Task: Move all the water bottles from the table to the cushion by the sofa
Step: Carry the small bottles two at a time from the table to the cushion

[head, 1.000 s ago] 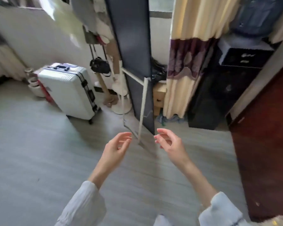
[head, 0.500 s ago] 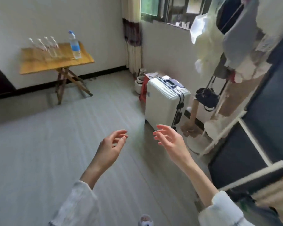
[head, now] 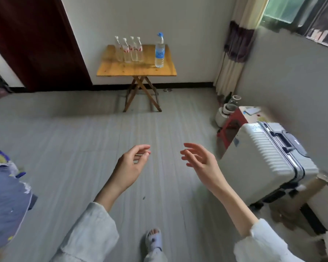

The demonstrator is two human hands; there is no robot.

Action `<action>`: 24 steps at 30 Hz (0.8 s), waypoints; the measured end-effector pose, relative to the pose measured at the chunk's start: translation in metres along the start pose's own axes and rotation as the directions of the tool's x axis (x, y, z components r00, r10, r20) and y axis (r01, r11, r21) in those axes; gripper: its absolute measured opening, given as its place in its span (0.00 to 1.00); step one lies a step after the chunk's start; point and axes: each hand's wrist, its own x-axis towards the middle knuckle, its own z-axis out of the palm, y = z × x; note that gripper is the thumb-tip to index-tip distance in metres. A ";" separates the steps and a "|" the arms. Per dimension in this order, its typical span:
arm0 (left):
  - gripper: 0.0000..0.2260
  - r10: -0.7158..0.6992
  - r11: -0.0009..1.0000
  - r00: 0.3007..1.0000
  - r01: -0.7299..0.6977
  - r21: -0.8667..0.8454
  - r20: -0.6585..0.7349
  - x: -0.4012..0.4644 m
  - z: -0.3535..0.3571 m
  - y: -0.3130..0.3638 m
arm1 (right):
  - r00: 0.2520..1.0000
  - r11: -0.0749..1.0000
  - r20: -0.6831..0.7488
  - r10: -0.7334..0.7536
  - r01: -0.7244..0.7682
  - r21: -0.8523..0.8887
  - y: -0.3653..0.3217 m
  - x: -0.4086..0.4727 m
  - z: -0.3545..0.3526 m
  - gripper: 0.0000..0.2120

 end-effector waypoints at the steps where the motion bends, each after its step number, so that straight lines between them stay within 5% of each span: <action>1: 0.08 0.000 1.000 1.000 0.000 -0.001 -0.012 0.026 -0.004 -0.007 | 1.000 1.000 0.011 -0.001 0.002 -0.006 0.001 0.027 0.004 0.08; 24: 0.12 -0.035 0.999 0.994 0.038 0.029 -0.102 0.571 -0.090 -0.052 | 0.989 0.998 0.128 -0.068 0.066 0.018 -0.033 0.609 0.062 0.10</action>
